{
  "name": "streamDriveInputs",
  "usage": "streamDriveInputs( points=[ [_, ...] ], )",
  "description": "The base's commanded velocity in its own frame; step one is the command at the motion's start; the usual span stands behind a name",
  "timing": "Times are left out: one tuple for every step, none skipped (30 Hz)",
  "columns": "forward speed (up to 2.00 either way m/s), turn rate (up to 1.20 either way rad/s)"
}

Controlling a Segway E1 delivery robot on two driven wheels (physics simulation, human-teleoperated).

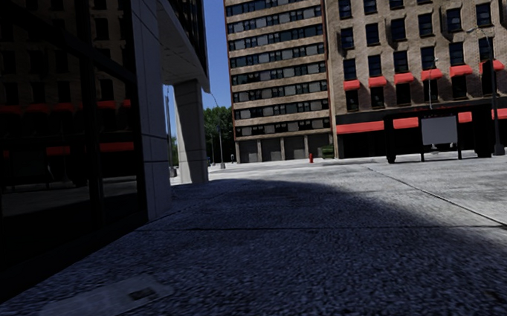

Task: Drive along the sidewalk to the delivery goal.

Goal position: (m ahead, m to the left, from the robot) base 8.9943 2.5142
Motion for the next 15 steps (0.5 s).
streamDriveInputs(
  points=[
    [2.00,0.00],
    [2.00,0.00],
    [1.99,0.00],
    [1.99,0.00],
    [1.98,0.00],
    [1.98,0.00],
    [1.98,0.00],
    [1.98,0.00],
    [1.98,0.00],
    [1.98,0.00],
    [1.98,0.00],
    [1.98,0.00],
    [1.98,0.00],
    [1.98,0.00],
    [1.98,0.00]
  ],
)
